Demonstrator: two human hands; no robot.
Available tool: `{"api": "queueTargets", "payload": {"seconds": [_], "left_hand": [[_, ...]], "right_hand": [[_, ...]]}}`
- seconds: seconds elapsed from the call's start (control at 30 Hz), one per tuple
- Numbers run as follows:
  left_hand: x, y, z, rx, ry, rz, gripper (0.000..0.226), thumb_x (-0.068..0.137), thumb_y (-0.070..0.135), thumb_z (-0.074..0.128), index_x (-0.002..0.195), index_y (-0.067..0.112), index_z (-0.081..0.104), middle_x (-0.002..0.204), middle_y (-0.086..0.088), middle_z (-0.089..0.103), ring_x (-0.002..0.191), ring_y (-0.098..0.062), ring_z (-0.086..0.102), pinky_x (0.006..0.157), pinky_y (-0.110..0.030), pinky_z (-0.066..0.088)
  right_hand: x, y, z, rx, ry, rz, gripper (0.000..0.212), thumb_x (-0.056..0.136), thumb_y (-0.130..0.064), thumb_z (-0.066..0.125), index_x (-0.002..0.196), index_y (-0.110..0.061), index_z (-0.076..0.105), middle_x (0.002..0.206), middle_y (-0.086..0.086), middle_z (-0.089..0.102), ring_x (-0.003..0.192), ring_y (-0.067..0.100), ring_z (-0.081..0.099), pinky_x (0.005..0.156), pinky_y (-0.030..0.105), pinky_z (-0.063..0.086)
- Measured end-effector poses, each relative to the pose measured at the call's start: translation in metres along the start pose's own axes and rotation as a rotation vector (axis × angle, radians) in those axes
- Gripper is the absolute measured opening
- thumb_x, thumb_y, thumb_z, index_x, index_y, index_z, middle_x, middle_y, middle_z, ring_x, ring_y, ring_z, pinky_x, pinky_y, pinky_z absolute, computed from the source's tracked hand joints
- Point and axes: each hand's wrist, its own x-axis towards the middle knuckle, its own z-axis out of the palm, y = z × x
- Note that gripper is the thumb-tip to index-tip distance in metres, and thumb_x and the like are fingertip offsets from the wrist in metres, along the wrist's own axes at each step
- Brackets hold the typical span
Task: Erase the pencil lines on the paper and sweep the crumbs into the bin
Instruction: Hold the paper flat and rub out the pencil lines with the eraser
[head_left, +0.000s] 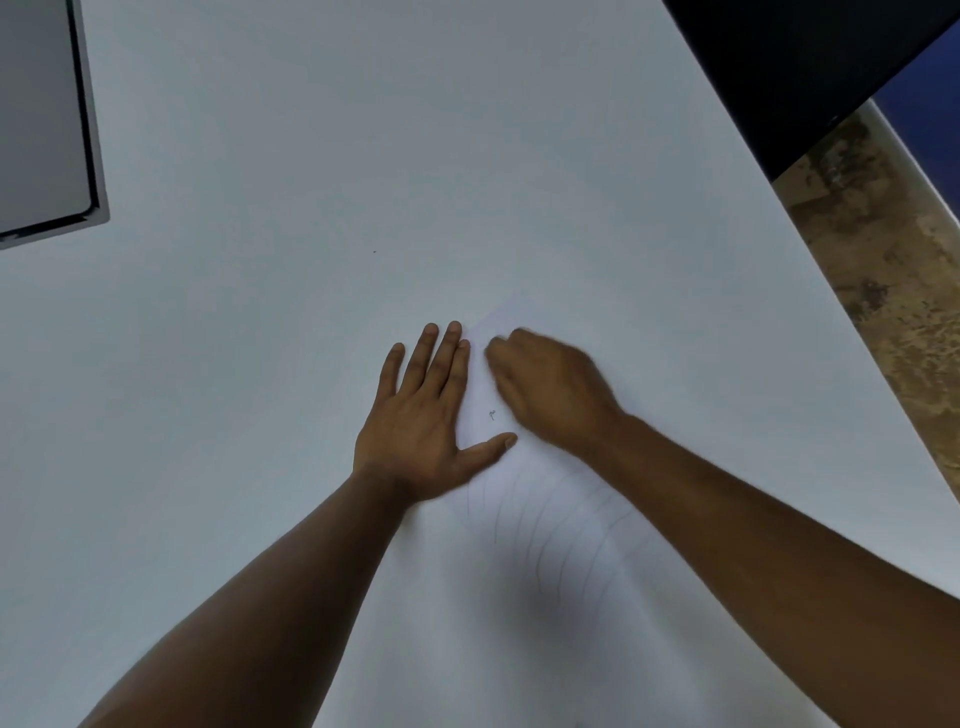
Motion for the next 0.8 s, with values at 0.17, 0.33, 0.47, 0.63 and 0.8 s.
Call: {"api": "queueTargets", "payload": {"seconds": [0.17,0.33,0.47,0.63,0.8], "left_hand": [[0.000,0.000,0.001,0.005,-0.007,-0.003,0.107,0.092,0.086,0.021,0.165,0.009,0.009,0.174,-0.004,-0.005,0.159,-0.020,-0.013,0.128,-0.052,0.002],[0.000,0.001,-0.001,-0.006,-0.002,-0.014,0.107,0.091,0.086,0.022,0.165,0.010,0.003,0.173,-0.002,-0.009,0.158,-0.018,-0.017,0.129,-0.050,-0.003],[-0.001,-0.001,0.002,-0.039,0.029,-0.003,0.097,0.096,0.078,0.024,0.166,0.014,0.003,0.173,-0.001,-0.007,0.159,-0.018,-0.016,0.129,-0.048,-0.004],[-0.003,-0.002,0.004,-0.076,0.089,0.035,0.078,0.104,0.060,0.025,0.165,0.013,0.015,0.173,-0.004,0.009,0.160,-0.019,-0.003,0.129,-0.048,0.000],[-0.005,-0.003,-0.004,-0.007,0.056,0.077,0.076,0.102,0.057,0.026,0.163,0.011,0.025,0.172,-0.007,0.015,0.160,-0.023,0.005,0.128,-0.051,-0.003]], "right_hand": [[-0.001,0.003,0.009,-0.060,-0.155,-0.035,0.020,0.081,-0.007,0.063,0.096,-0.015,0.054,0.074,0.005,0.049,0.062,0.027,0.052,0.045,0.028,0.028],[0.012,0.043,-0.009,-0.025,0.030,0.188,0.004,0.092,-0.009,0.054,0.089,-0.008,0.057,0.074,0.008,0.056,0.061,0.032,0.057,0.053,0.033,0.044],[-0.020,0.014,-0.014,0.253,0.109,0.288,0.011,0.097,-0.020,0.055,0.098,-0.011,0.062,0.090,-0.004,0.066,0.077,0.007,0.059,0.070,0.021,0.045],[-0.061,-0.021,0.003,0.431,0.142,0.454,0.018,0.099,-0.021,0.057,0.112,-0.012,0.066,0.097,-0.011,0.067,0.087,-0.004,0.060,0.078,0.009,0.047],[-0.058,-0.021,0.004,0.461,0.112,0.582,0.025,0.099,-0.021,0.057,0.119,-0.011,0.067,0.113,-0.001,0.070,0.103,0.010,0.063,0.084,-0.002,0.037]]}}
